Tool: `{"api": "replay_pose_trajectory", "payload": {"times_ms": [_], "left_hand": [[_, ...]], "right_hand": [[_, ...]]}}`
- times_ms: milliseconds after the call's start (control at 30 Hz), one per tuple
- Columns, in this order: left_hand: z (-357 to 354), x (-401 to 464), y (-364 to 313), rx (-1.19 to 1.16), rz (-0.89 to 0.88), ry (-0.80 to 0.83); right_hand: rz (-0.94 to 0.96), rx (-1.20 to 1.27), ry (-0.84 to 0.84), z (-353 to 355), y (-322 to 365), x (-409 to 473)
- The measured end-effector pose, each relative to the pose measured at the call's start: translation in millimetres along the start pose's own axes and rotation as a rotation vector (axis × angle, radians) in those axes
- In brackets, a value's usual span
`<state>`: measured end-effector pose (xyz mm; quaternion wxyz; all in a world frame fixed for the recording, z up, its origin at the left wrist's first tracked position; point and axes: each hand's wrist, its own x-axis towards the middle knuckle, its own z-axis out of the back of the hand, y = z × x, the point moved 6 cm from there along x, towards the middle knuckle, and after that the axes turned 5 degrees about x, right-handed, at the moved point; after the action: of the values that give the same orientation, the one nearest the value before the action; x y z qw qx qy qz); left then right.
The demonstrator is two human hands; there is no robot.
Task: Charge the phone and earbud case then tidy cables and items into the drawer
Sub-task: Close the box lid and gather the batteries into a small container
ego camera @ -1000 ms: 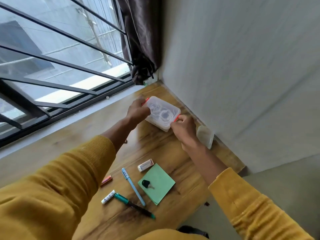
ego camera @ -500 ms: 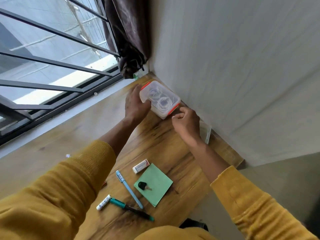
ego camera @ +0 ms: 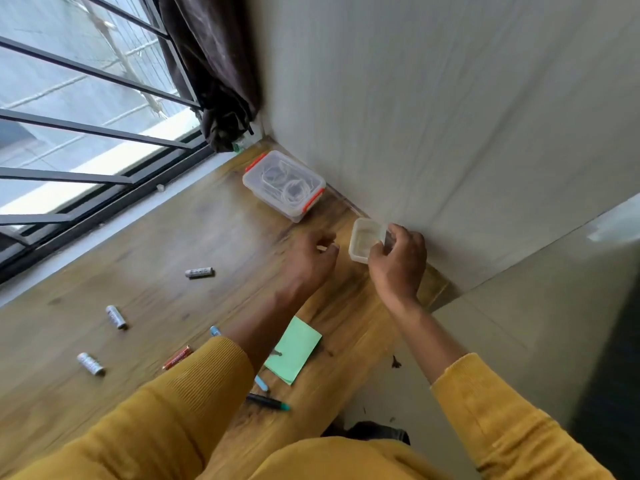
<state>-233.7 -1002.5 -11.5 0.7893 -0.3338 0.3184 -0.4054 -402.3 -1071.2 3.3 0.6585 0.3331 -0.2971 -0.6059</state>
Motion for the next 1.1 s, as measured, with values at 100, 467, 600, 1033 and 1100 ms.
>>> {"api": "replay_pose_trajectory", "payload": {"times_ms": [100,467,600,1033,1100], "left_hand": [[-16.5,-1.1,0.3,-0.070,0.095,0.089],[6.4,-32.3,1.0,-0.149,0.064,-0.066],[45.4,-66.3,19.9,-0.217,0.084,-0.231],[163.3,-230.3,145.3,-0.400,0.315,-0.716],[175.0,-256.8,165.7,-0.409,0.374,-0.775]], "right_hand": [[-0.022,0.011,0.021,0.0,-4.6,1.6],[-0.098,0.178,0.142,-10.4,2.2,-12.0],[-0.006,0.211,0.176,-26.1,33.0,-39.3],[0.286,0.170,0.595,-141.7,123.7,-189.5],[0.332,0.155,0.701,-157.9,132.9,-215.9]]}}
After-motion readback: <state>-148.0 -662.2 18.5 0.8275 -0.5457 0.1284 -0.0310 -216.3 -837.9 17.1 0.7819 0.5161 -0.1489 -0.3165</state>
